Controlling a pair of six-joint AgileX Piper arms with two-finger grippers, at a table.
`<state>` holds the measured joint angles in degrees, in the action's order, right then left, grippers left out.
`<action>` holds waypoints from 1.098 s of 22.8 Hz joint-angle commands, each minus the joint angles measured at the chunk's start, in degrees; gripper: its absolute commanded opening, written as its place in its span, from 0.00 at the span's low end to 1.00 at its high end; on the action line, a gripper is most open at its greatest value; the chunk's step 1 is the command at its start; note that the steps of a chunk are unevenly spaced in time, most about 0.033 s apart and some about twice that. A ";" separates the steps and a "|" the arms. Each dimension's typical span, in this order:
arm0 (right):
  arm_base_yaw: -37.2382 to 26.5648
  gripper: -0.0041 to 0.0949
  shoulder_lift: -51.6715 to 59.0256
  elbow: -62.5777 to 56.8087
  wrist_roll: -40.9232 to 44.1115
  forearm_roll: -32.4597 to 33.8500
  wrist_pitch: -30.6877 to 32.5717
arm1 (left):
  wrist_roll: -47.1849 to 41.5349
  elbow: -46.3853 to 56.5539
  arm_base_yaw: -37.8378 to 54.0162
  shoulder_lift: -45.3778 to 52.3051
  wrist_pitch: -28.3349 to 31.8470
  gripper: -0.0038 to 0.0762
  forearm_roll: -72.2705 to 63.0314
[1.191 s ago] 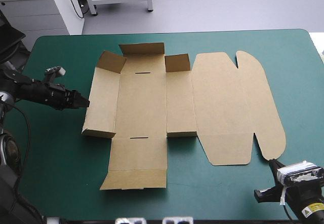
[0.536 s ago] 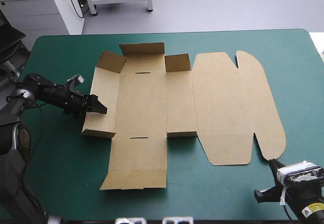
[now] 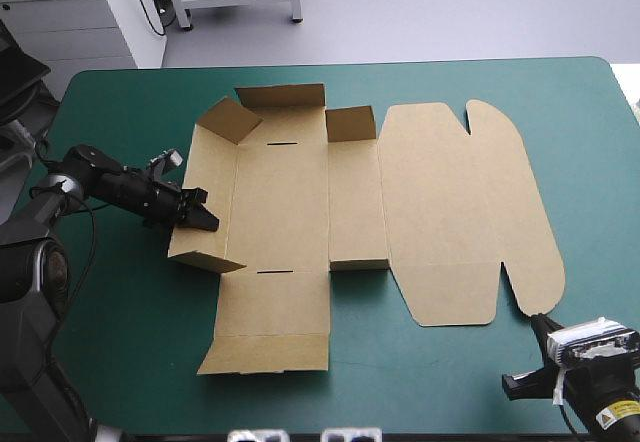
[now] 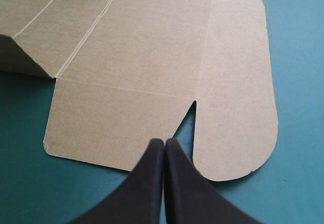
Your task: Fold the box
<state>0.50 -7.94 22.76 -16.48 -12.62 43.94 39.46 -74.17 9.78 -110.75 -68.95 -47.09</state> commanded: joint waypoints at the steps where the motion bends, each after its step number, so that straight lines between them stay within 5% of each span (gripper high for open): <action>1: 0.28 0.03 -0.90 1.30 -0.35 -0.75 -4.34 | -0.16 -1.08 -0.49 2.64 -4.76 0.05 -3.66; 8: 0.28 0.03 -0.90 1.30 -0.35 -0.75 -4.34 | -0.13 -8.31 -2.90 4.33 -5.14 0.04 1.40; 15: 0.28 0.03 -0.90 1.30 -0.35 -0.75 -4.34 | 0.06 -37.76 -16.54 7.23 -4.77 0.04 28.59; 25: 0.28 0.03 -0.90 1.30 -0.35 -0.63 -4.34 | 7.08 -40.40 -31.73 10.39 -3.18 0.04 44.07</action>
<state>0.50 -7.94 22.76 -16.48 -12.62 43.94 45.08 -112.64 -18.49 -105.07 -71.08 -5.95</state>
